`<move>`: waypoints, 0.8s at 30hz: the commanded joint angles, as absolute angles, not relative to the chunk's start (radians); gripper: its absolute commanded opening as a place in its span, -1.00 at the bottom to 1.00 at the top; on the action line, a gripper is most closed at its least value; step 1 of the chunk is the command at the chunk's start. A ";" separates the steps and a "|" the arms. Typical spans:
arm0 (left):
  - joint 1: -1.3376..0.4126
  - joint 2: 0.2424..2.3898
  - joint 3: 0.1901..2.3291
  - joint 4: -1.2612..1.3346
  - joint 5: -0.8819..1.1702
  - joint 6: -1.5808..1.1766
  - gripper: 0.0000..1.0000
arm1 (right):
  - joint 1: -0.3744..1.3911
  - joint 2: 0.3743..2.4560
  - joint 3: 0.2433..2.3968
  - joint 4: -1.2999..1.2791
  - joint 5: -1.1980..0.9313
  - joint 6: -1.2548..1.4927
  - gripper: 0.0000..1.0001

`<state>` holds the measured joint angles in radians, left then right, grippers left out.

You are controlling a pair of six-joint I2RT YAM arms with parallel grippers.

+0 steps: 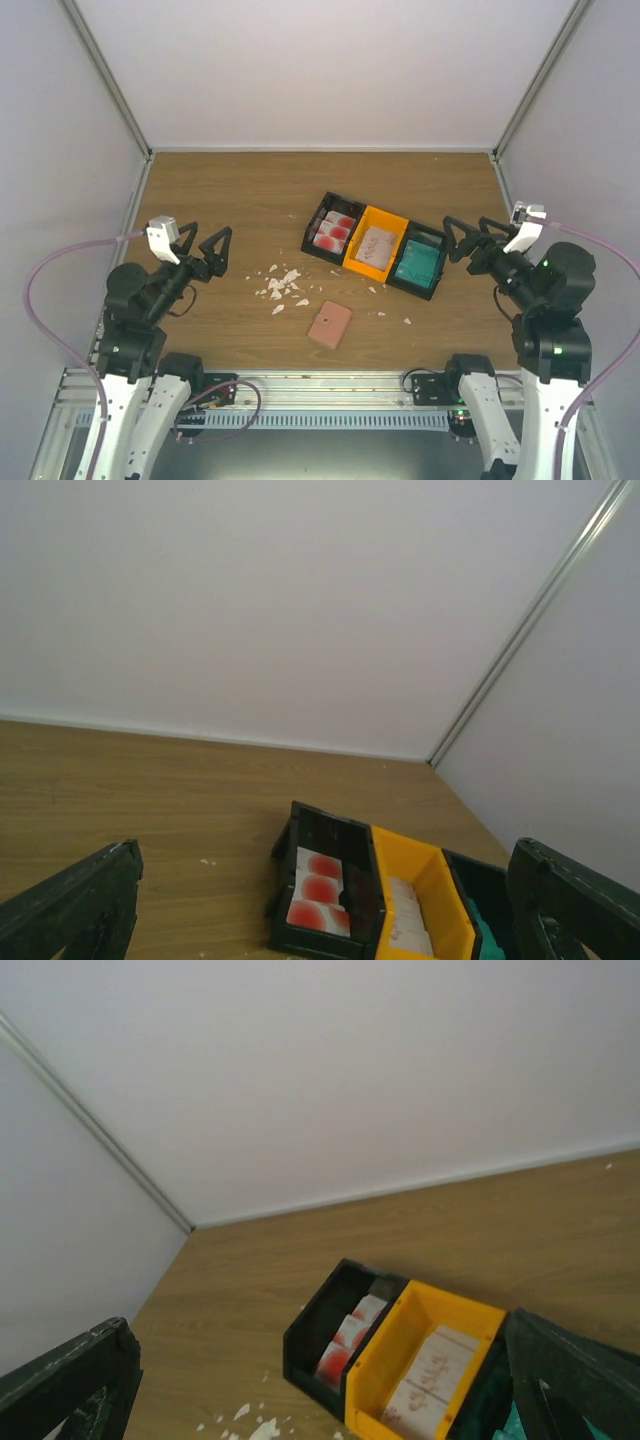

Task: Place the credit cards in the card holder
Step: Open the card holder at the center of the board.

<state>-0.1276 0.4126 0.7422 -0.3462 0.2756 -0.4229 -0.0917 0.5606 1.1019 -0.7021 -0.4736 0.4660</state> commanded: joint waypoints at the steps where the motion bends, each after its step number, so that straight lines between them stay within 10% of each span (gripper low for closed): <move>1: -0.117 0.468 0.686 -0.205 0.358 -0.404 0.98 | -0.105 0.590 1.072 -0.681 -0.602 0.508 0.99; 11: -0.152 0.609 0.509 0.060 0.744 -0.539 0.98 | -0.106 0.533 0.784 -0.531 -0.896 0.526 0.99; 17: -0.395 0.775 0.398 0.151 0.637 -0.616 0.98 | -0.044 0.524 0.635 -0.443 -0.854 0.588 0.99; 24: -0.639 1.028 0.436 0.158 0.496 -0.623 0.98 | 0.474 0.662 0.582 -0.293 -0.486 0.662 0.99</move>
